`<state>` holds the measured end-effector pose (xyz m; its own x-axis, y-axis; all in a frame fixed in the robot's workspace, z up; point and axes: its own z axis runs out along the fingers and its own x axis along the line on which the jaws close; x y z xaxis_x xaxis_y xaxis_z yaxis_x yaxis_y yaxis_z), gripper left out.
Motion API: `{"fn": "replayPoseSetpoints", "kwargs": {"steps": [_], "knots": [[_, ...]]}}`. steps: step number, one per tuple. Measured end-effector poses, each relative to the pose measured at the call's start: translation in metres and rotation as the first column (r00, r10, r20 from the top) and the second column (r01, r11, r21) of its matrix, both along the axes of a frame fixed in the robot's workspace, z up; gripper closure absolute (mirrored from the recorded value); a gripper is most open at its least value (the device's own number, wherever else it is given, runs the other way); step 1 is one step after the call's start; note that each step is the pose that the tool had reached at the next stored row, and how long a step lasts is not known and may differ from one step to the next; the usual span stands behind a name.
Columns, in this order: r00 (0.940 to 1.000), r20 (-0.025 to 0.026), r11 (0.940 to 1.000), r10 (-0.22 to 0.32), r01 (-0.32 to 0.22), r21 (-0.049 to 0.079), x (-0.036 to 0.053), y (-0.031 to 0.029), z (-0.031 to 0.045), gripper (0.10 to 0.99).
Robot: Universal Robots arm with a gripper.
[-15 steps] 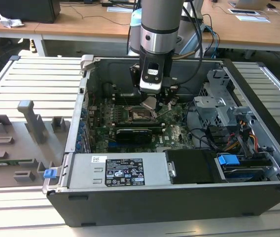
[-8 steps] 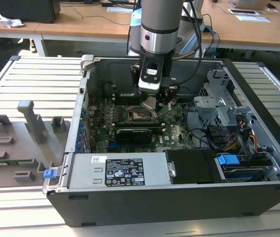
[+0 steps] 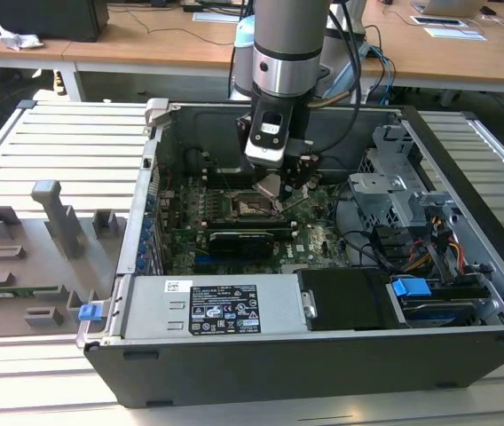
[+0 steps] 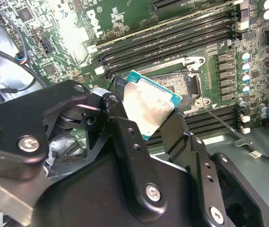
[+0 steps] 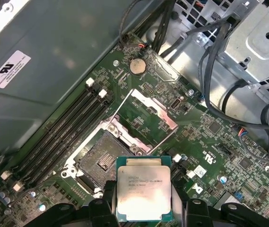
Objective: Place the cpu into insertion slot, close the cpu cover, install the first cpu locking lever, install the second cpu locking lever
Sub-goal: 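Place the cpu into insertion slot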
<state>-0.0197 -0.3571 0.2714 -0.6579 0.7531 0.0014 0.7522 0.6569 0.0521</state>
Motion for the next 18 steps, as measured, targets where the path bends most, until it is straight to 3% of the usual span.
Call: {"fn": "replayPoseSetpoints", "kwargs": {"steps": [11,18], "knots": [[0.9984,0.0000,0.9984,-0.056,0.056,0.000,0.0000,0.0000,0.0000,0.541],[0.9944,0.0001,0.9944,-0.106,0.106,0.000,0.0000,0.0000,0.0000,0.541]]}}
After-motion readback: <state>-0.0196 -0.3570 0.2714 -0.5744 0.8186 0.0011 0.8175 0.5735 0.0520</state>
